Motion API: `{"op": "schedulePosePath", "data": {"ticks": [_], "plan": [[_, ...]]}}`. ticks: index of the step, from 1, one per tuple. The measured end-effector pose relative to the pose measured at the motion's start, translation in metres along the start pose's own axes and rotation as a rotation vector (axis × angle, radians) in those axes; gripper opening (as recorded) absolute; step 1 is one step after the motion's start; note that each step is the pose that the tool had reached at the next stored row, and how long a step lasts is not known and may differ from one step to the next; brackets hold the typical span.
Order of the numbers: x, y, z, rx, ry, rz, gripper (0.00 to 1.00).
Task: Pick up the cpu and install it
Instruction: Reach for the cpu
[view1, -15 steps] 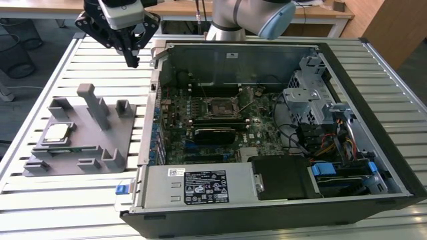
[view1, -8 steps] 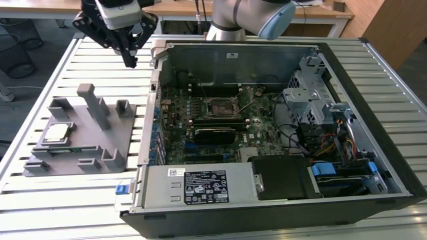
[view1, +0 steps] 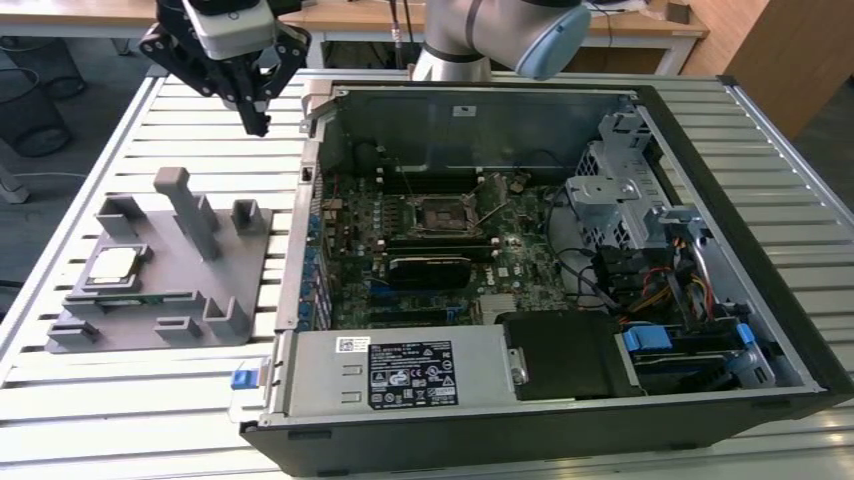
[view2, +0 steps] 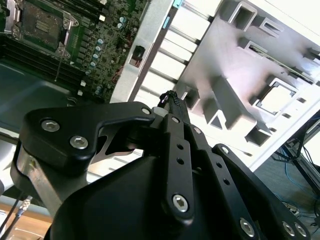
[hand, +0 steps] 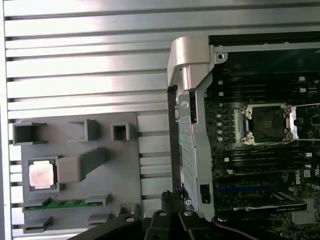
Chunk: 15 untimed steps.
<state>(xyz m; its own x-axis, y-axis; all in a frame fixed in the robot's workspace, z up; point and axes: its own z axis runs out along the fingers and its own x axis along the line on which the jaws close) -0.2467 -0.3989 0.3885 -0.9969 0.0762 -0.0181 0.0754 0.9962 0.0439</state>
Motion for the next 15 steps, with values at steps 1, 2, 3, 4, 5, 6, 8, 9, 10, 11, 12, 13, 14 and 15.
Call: {"op": "schedulePosePath", "data": {"ticks": [1,2,3,4,5,6,8,9,10,11,12,13,14,15], "plan": [[0.0006,-0.0001,0.0000,0.0000,0.0002,0.000,0.11],[0.0011,-0.0001,0.0000,0.0000,0.0003,0.000,0.11],[0.0016,-0.0001,0.0001,0.0000,0.0004,0.000,0.11],[0.0021,-0.0002,0.0001,0.0000,0.0005,0.000,0.11],[0.0026,-0.0002,0.0001,0.0001,0.0006,0.000,0.11],[0.0031,-0.0002,0.0001,0.0001,0.0007,0.000,0.11],[0.0041,-0.0003,0.0002,0.0001,0.0010,0.000,0.11],[0.0046,-0.0004,0.0002,0.0002,0.0011,0.000,0.11],[0.0052,-0.0004,0.0002,0.0002,0.0012,0.000,0.11],[0.0057,-0.0004,0.0002,0.0002,0.0013,0.000,0.11],[0.0062,-0.0005,0.0003,0.0002,0.0014,0.000,0.11],[0.0067,-0.0005,0.0003,0.0002,0.0015,0.000,0.11],[0.0073,-0.0006,0.0004,0.0001,0.0015,0.000,0.11],[0.0077,-0.0006,0.0004,0.0001,0.0017,0.000,0.11]]}}
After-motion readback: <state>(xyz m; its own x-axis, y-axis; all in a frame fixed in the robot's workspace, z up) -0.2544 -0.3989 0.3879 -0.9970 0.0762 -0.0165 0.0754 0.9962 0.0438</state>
